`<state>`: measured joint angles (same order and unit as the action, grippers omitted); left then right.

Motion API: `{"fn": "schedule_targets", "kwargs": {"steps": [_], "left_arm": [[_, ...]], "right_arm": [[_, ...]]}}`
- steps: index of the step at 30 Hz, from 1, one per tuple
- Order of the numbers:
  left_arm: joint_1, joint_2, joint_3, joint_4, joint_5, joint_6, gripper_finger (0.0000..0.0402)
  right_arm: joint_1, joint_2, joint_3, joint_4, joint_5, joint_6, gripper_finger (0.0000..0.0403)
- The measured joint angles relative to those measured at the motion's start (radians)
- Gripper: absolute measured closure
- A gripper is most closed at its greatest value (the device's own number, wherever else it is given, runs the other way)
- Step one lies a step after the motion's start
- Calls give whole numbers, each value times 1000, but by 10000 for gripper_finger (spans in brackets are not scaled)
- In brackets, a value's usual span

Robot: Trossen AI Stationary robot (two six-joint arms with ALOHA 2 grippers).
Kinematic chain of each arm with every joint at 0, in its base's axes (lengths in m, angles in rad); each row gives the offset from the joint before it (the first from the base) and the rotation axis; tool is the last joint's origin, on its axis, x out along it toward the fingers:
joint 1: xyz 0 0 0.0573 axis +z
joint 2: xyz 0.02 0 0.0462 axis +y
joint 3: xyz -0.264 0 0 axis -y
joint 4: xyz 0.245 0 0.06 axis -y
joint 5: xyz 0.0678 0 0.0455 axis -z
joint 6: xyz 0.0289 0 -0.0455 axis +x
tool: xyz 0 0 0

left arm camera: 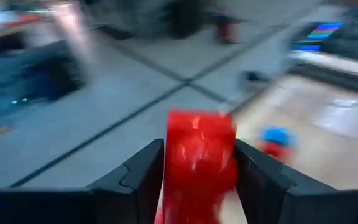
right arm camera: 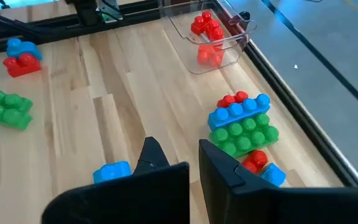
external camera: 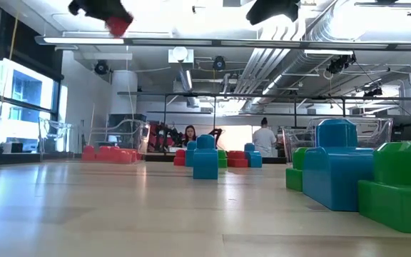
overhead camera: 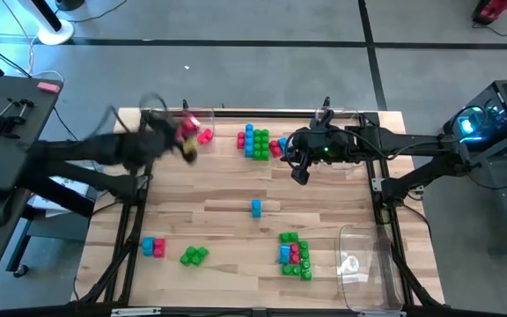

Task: Sort blocks
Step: Put the red game piece into the top left transparent bin

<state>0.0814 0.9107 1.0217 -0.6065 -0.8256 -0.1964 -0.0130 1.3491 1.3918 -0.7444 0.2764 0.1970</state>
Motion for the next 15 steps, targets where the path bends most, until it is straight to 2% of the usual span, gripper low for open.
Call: {"fn": "schedule_targets", "kwargs": {"steps": [3, 6, 8, 12, 15], "left_arm": [[226, 3, 0, -85, 135, 41, 241], [432, 77, -1, -180, 272, 67, 251], [531, 145, -4, -201, 328, 88, 253], [636, 244, 2, -181, 382, 102, 251], [650, 278, 19, -194, 514, 68, 247]], "right_arm": [[13, 0, 0, 0, -1, 14, 403], [26, 0, 0, 0, -2, 32, 403], [35, 0, 0, 0, -4, 41, 403], [48, 0, 0, 0, -4, 61, 403], [54, 0, 0, 0, -3, 68, 403]]}}
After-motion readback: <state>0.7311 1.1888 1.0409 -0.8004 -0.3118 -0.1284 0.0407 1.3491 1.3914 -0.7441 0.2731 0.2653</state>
